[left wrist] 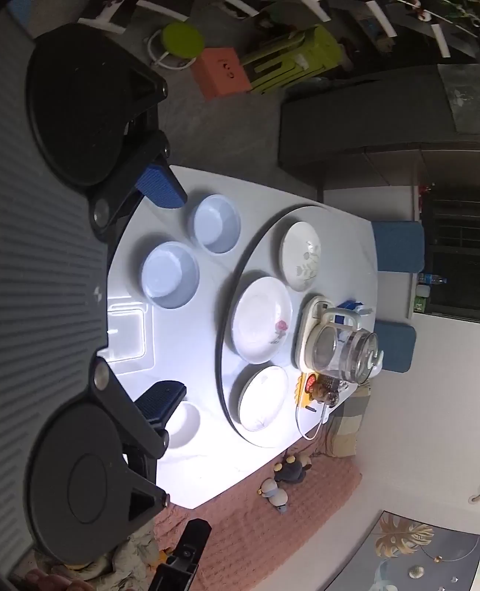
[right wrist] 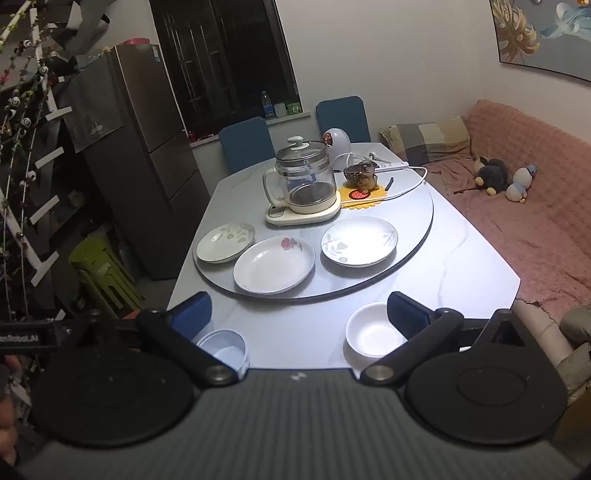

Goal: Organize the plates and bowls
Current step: 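Move both grippers toward the white plates on the lazy susan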

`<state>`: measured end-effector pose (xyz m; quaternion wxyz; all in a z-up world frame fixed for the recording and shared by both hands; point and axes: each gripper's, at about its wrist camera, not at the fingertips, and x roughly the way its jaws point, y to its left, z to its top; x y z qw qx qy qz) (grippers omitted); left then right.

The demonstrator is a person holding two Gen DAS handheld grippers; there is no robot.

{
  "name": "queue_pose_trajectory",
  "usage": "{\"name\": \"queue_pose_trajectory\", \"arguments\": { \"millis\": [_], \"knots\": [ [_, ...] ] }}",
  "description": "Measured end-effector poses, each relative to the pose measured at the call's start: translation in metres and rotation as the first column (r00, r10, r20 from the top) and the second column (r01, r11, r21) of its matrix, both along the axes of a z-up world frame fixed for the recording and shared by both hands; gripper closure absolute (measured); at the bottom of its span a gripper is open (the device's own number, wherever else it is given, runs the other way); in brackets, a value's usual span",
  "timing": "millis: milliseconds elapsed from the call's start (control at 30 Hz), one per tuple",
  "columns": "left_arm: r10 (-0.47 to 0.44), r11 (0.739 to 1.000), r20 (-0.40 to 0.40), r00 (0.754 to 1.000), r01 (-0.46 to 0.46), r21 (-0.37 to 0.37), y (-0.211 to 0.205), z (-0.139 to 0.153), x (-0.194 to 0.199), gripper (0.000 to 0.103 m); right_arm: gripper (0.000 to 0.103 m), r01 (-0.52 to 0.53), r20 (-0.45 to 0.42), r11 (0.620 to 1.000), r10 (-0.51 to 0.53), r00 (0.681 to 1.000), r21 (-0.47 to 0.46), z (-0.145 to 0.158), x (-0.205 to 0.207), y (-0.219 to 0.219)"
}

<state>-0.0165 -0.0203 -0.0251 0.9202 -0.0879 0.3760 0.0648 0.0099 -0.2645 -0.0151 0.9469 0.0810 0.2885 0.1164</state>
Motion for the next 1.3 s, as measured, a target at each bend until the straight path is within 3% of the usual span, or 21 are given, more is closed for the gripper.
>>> {"name": "queue_pose_trajectory", "arguments": {
  "millis": [133,433,1300],
  "knots": [
    [0.005,0.999,-0.016,1.000,-0.004,0.051,-0.004,-0.007,0.003,0.002,0.000,-0.014,-0.006,1.000,0.014,1.000,-0.001,-0.006,0.002,-0.002],
    [0.016,0.999,-0.038,0.999,-0.014,0.048,-0.004,-0.008,0.005,0.002,0.000,-0.038,-0.021,0.999,0.038,0.999,0.002,-0.007,0.003,0.006],
    [0.048,0.997,0.036,0.998,-0.050,0.057,-0.015,0.003,-0.020,0.002,0.000,-0.077,-0.019,0.997,0.077,0.997,-0.010,-0.003,-0.002,0.005]
  ]
}}
